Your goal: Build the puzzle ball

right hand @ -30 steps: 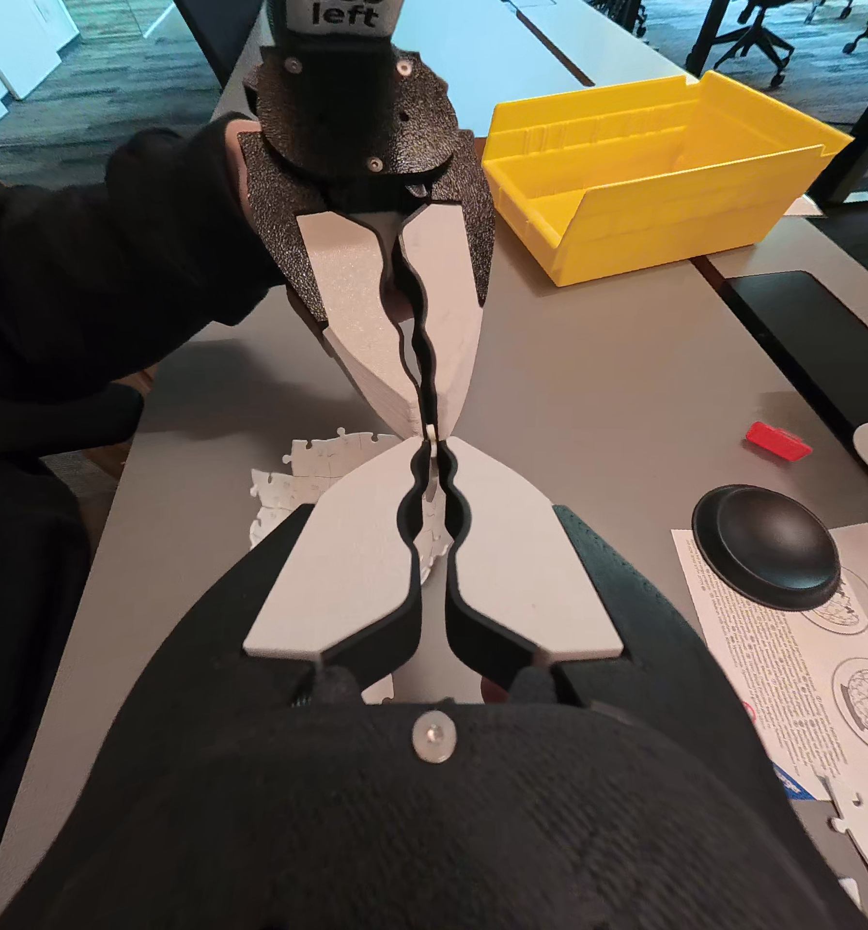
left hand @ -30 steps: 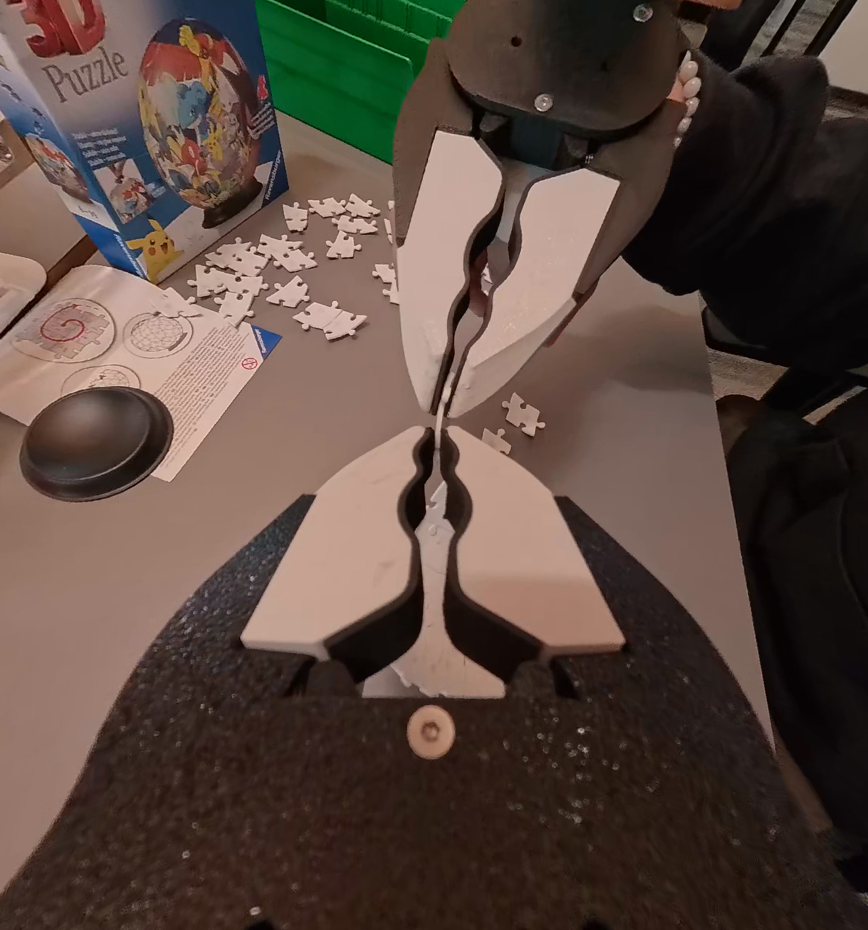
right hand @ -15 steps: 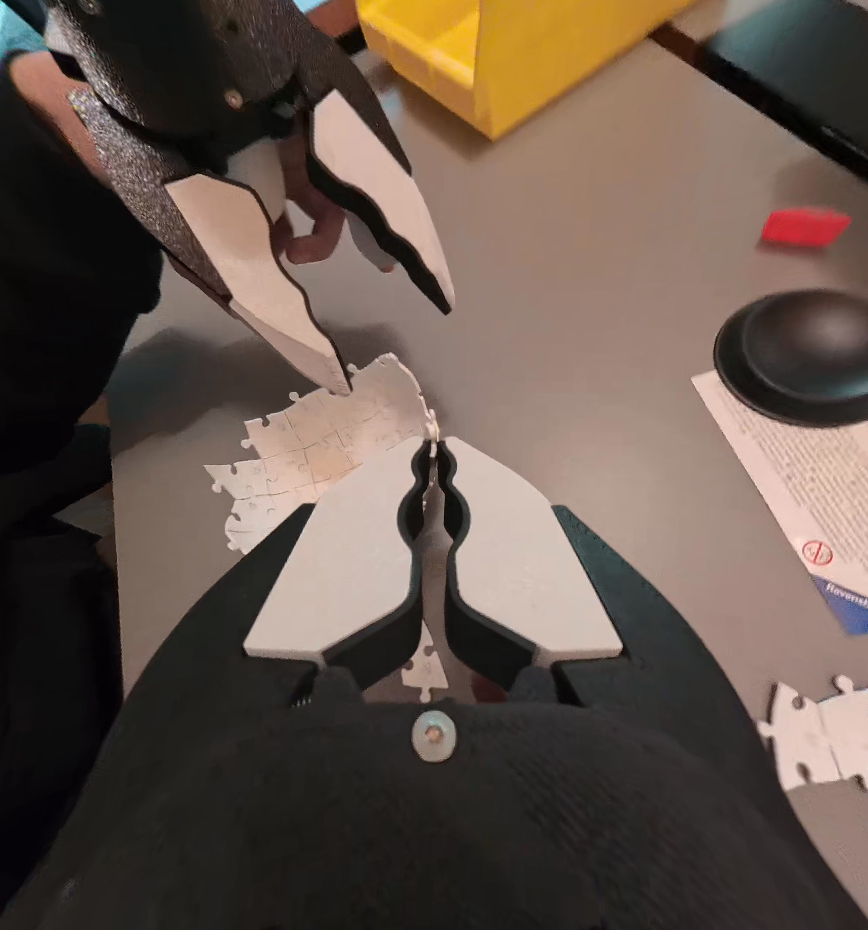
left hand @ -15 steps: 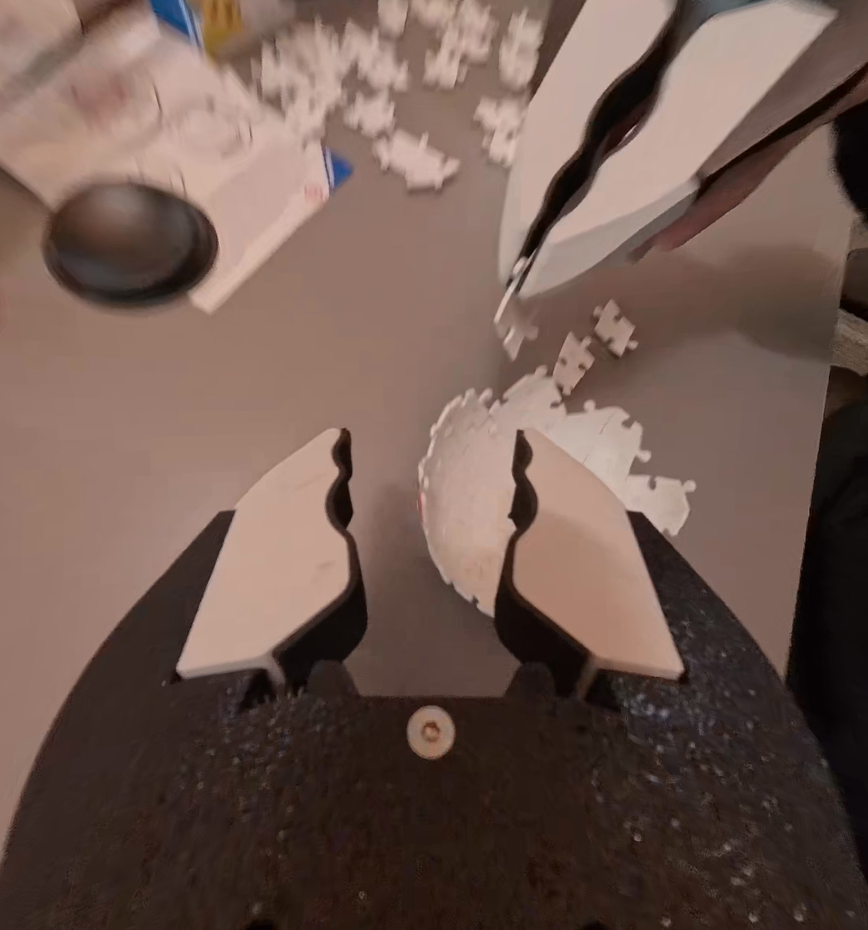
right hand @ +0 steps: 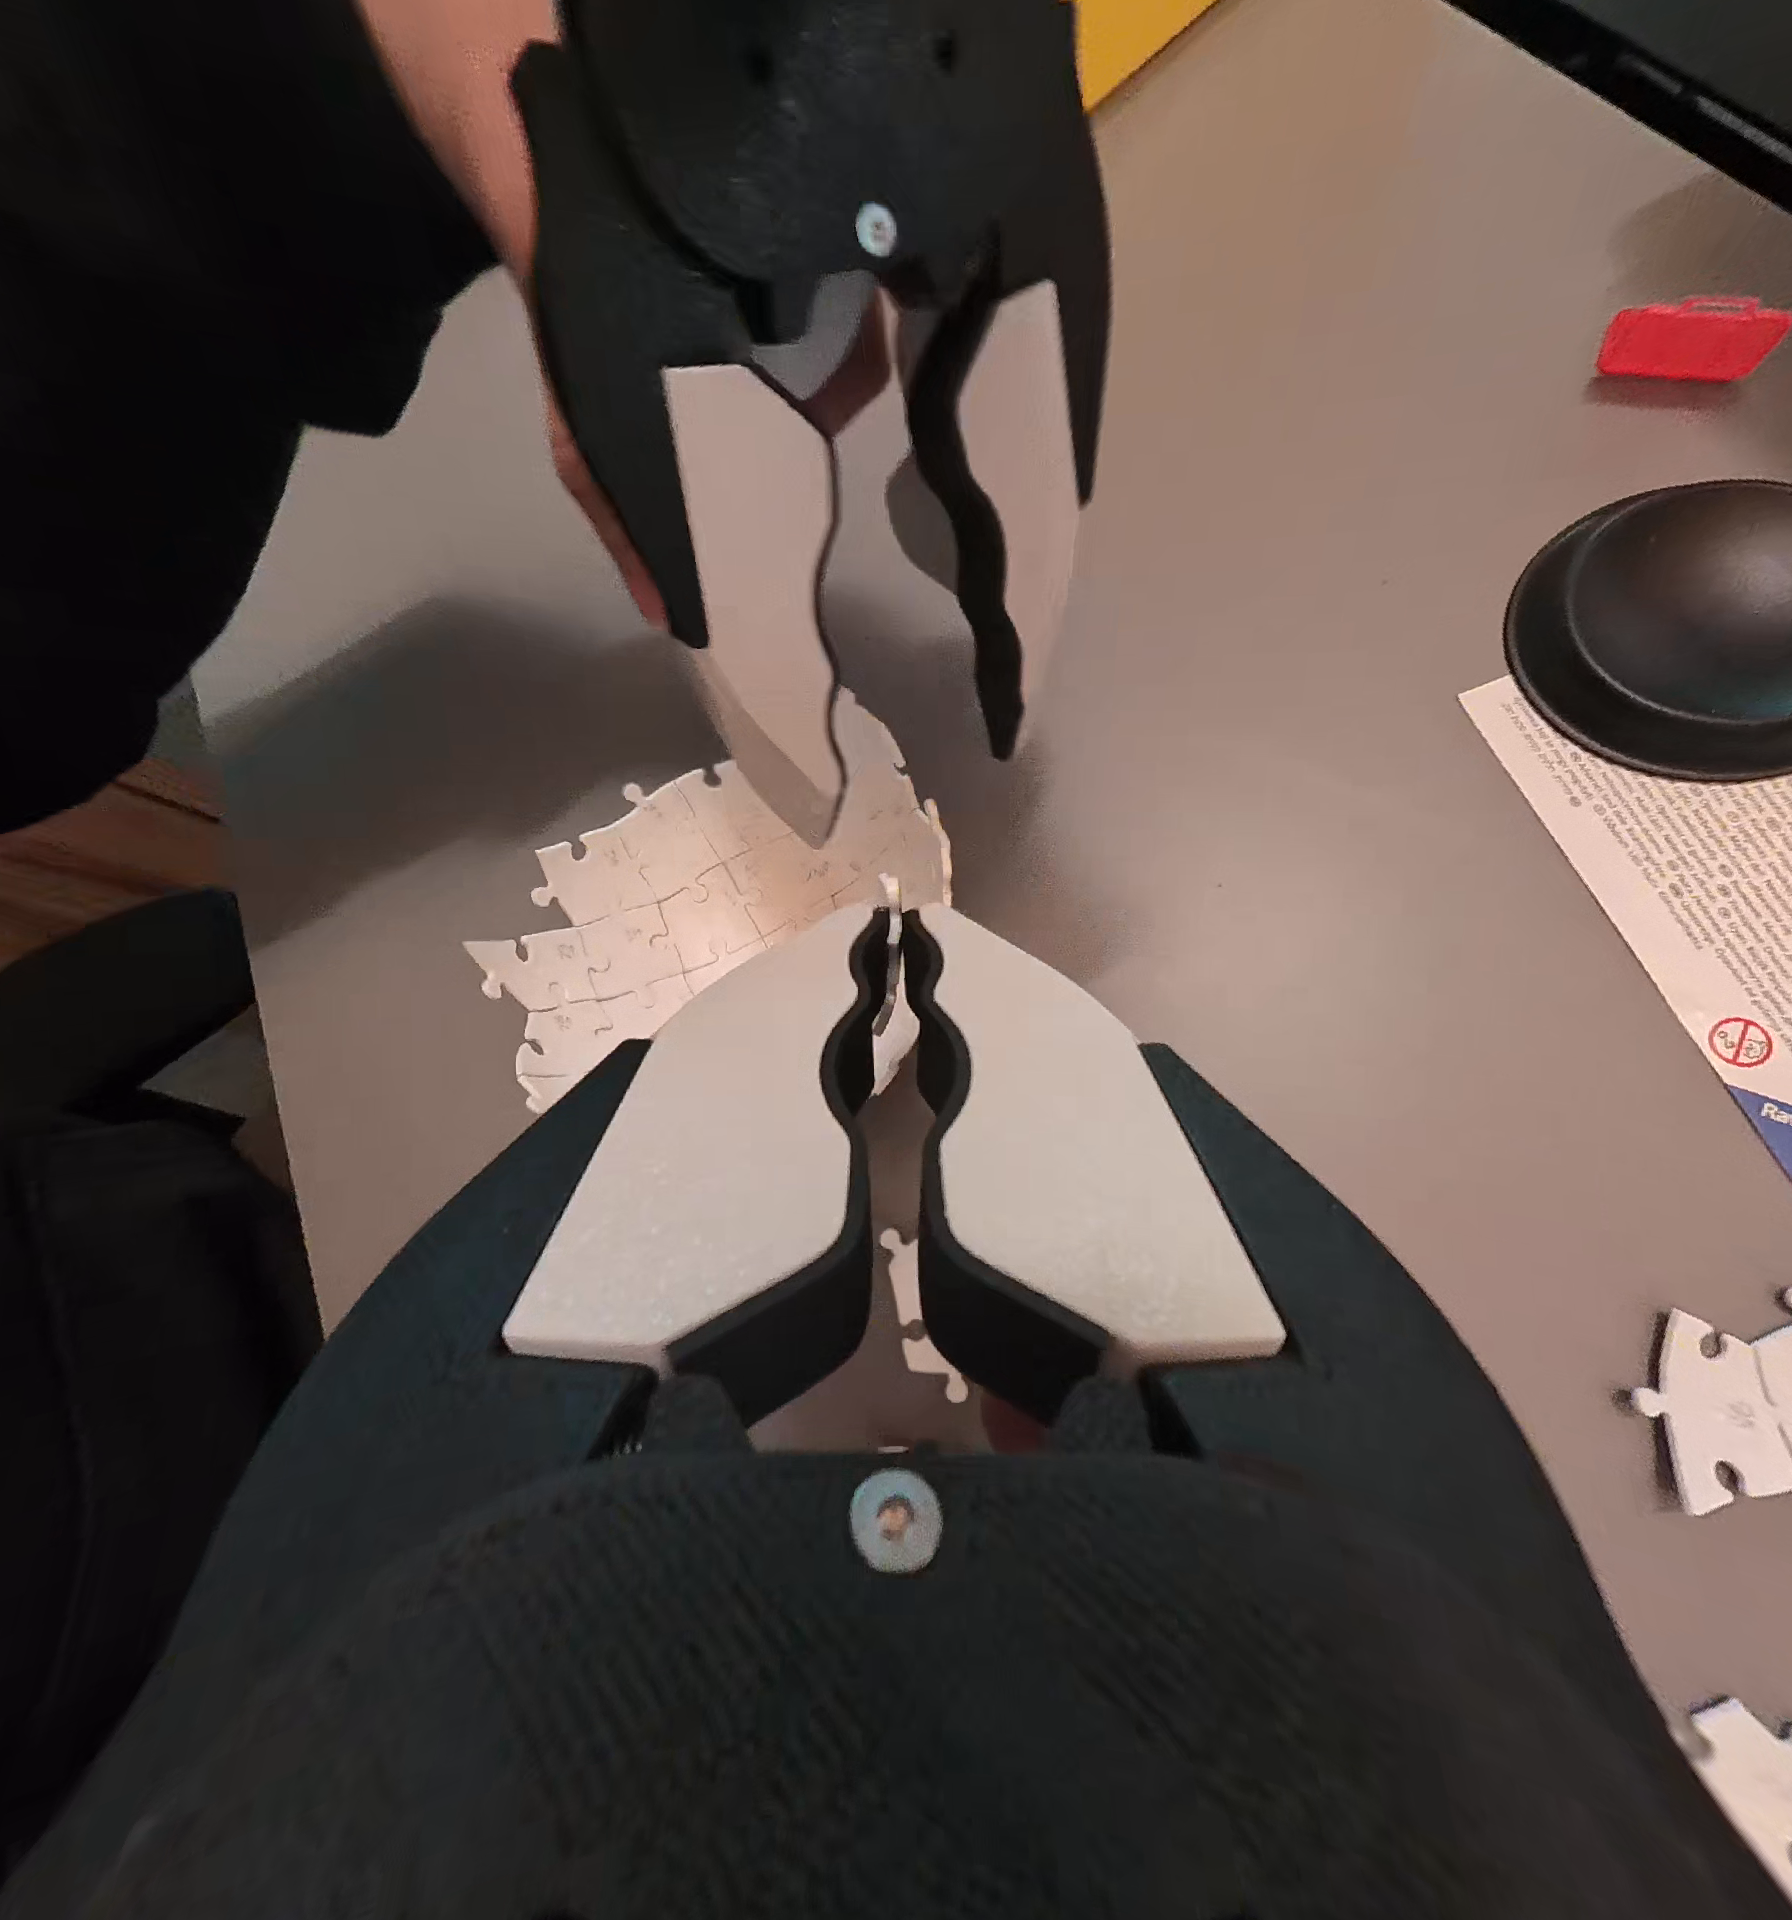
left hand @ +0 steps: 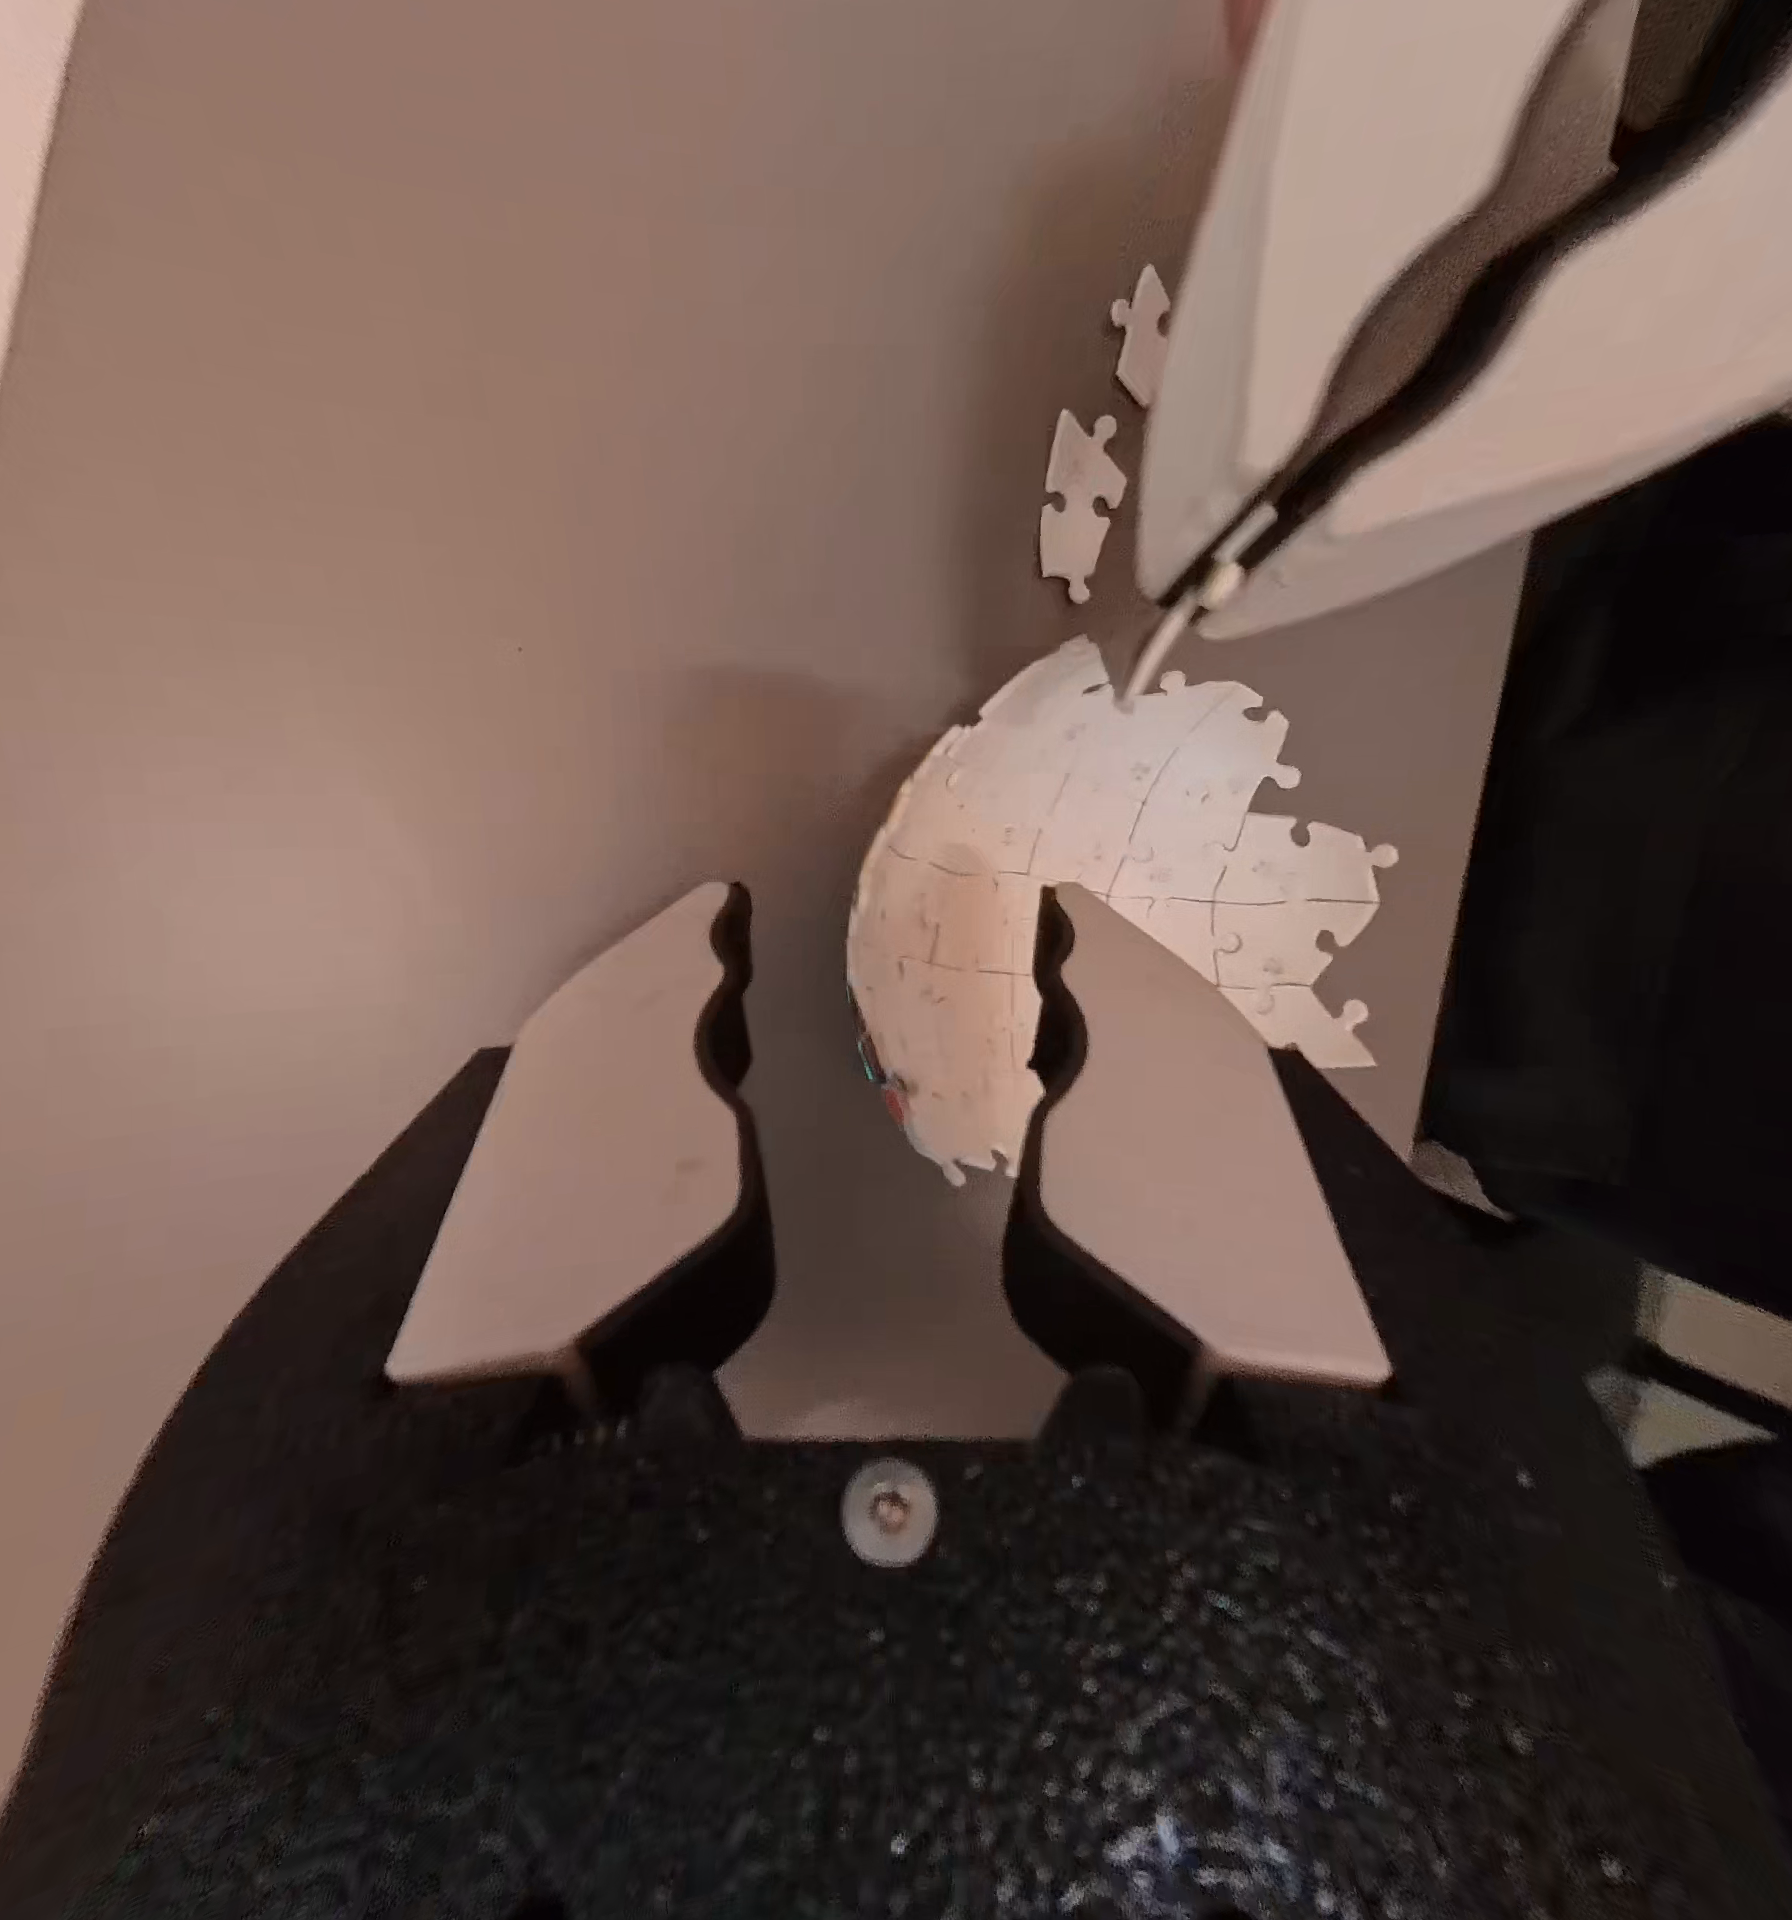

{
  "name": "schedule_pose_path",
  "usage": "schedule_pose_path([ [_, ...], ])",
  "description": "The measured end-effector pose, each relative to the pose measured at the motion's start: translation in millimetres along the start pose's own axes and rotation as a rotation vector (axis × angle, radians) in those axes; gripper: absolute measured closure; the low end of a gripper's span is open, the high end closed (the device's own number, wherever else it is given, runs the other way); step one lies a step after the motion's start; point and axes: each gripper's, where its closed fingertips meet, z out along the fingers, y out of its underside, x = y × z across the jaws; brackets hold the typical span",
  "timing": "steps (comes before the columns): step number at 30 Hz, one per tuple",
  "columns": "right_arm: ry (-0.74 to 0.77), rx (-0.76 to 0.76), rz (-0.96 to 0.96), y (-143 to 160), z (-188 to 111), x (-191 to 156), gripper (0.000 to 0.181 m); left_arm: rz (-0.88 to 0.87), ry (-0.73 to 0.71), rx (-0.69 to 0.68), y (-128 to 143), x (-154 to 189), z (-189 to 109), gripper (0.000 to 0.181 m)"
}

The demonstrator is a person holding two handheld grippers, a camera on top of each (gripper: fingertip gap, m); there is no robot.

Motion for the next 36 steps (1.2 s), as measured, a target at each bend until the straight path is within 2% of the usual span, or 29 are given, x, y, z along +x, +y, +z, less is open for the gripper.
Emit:
schedule_pose_path([
  [2,0.0,0.014,0.022,0.3,-1.5,-1.1,0.179,0.001,0.068,-0.079,0.8,-1.5,5.4,0.131],
  [6,0.018,0.008,0.034,6.5,-3.0,-1.8,0.179,0.033,0.103,-0.263,13.5,-7.2,18.5,0.145],
  [10,0.02,0.015,0.058,11.2,-3.5,-1.6,0.179,0.037,0.138,-0.332,15.8,-7.7,29.0,0.155],
  [18,0.037,0.021,0.07,11.9,9.1,-0.7,0.179,0.061,0.18,-0.367,13.9,-5.8,38.1,0.176],
  [24,0.063,-0.014,0.071,15.0,20.2,4.6,0.179,0.044,0.154,-0.377,17.5,-3.7,37.4,0.178],
  [36,0.097,-0.149,0.041,30.6,39.5,7.4,0.178,-0.033,0.165,-0.302,20.4,1.3,36.7,0.177],
])
